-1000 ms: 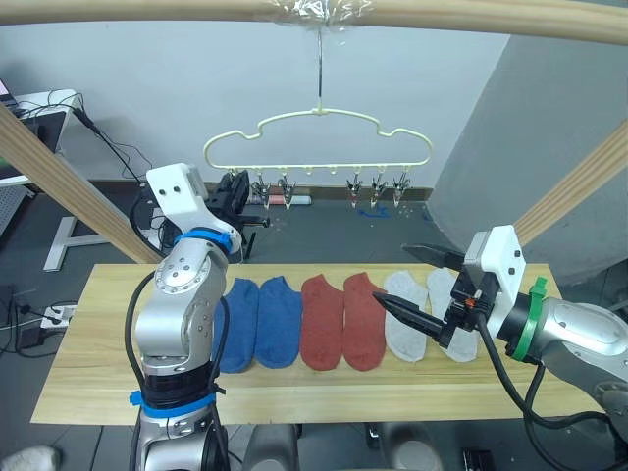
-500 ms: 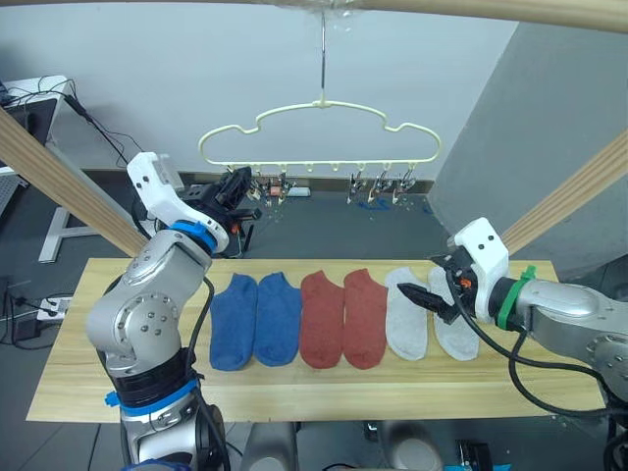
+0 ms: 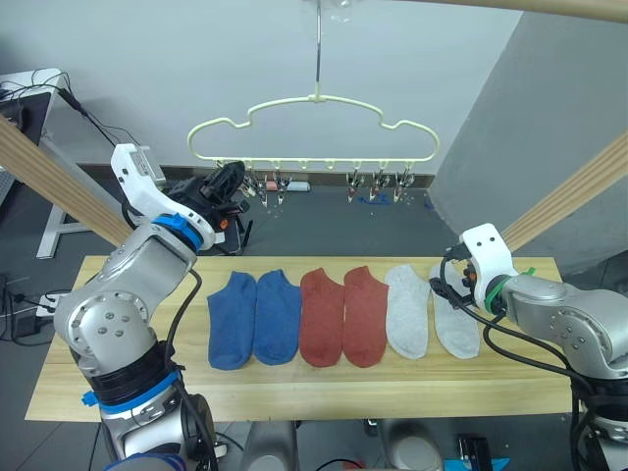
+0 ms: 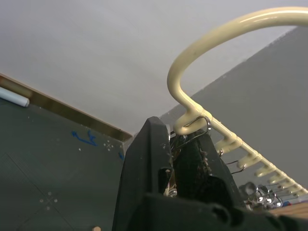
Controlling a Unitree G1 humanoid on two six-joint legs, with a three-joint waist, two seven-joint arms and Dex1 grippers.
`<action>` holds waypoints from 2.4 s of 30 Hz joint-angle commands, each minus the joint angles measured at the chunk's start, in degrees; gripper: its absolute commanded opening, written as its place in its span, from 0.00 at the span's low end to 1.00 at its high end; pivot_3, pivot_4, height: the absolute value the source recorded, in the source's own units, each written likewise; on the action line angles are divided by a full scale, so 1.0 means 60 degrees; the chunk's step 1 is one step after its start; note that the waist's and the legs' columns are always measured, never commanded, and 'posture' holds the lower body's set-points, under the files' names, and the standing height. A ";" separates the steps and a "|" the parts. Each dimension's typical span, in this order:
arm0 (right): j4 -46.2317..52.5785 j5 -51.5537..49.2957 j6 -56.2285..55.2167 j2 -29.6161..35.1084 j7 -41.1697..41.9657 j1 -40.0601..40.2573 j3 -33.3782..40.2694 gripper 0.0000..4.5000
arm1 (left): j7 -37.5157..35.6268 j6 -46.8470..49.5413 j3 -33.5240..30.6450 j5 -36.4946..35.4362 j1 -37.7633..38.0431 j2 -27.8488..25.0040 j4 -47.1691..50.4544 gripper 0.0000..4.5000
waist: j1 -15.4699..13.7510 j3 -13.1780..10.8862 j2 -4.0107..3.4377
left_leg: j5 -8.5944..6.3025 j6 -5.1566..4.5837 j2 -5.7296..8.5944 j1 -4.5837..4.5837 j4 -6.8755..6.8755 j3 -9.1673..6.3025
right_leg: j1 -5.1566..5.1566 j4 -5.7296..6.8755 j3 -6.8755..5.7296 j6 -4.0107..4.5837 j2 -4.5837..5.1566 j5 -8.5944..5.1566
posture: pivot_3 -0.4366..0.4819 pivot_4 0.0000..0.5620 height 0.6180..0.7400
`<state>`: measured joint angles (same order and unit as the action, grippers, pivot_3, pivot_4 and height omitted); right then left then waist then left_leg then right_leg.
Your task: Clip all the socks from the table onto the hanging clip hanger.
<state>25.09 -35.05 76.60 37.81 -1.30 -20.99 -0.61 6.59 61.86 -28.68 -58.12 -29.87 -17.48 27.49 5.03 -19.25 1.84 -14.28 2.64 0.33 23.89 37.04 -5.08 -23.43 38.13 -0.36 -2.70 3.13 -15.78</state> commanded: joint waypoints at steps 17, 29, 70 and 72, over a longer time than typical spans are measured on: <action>-0.3197 0.3214 -0.2792 -0.0379 0.1688 -0.0353 -0.1299 1.00 | 0.0825 -0.0301 0.0181 -0.1331 0.0416 -0.1191 0.0484 0.05 | -0.0019 -0.0338 -0.0003 | 0.0001 0.0002 0.0001 -0.0004 0.0002 0.0068 | -0.0056 0.0071 0.0077 -0.0003 0.0000 -0.0002 | 0.36 0.74 1.00; -0.3898 0.3744 -0.2458 -0.1198 0.1897 -0.0360 -0.0708 1.00 | 0.1148 -0.0645 0.0449 -0.1748 0.0478 -0.1564 0.0433 0.05 | -0.0027 -0.0362 0.0027 | 0.0014 0.0024 0.0000 -0.0018 0.0010 0.0132 | -0.0108 0.0137 0.0170 -0.0018 -0.0003 0.0007 | 0.36 0.73 1.00; 0.0349 0.2772 0.0451 -0.6281 0.1717 -0.2671 -0.1260 0.01 | 0.1142 -0.0922 0.0499 -0.3488 0.0590 -0.3042 -0.1090 0.05 | -0.0028 -0.0362 0.0027 | 0.0025 0.0044 -0.0016 0.0004 -0.0013 0.0104 | -0.0173 0.0139 0.0194 -0.0018 -0.0002 0.0009 | 0.34 0.66 1.00; -0.0209 0.2885 -0.0015 -0.6729 0.1602 -0.2825 -0.1585 0.01 | 0.1159 -0.0951 0.0569 -0.3473 0.0516 -0.3089 -0.1127 0.05 | -0.0032 -0.0361 0.0027 | 0.0025 0.0044 -0.0015 0.0008 -0.0010 0.0110 | -0.0173 0.0135 0.0202 -0.0018 0.0009 0.0009 | 0.34 0.66 1.00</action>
<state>24.43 -18.23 79.26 -1.19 9.01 -37.00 -8.74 13.04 56.79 -25.03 -79.07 -26.98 -35.14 21.22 4.83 -21.42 2.00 -14.13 2.90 0.24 23.94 36.98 -4.40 -24.48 38.94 0.88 -2.81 3.22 -15.72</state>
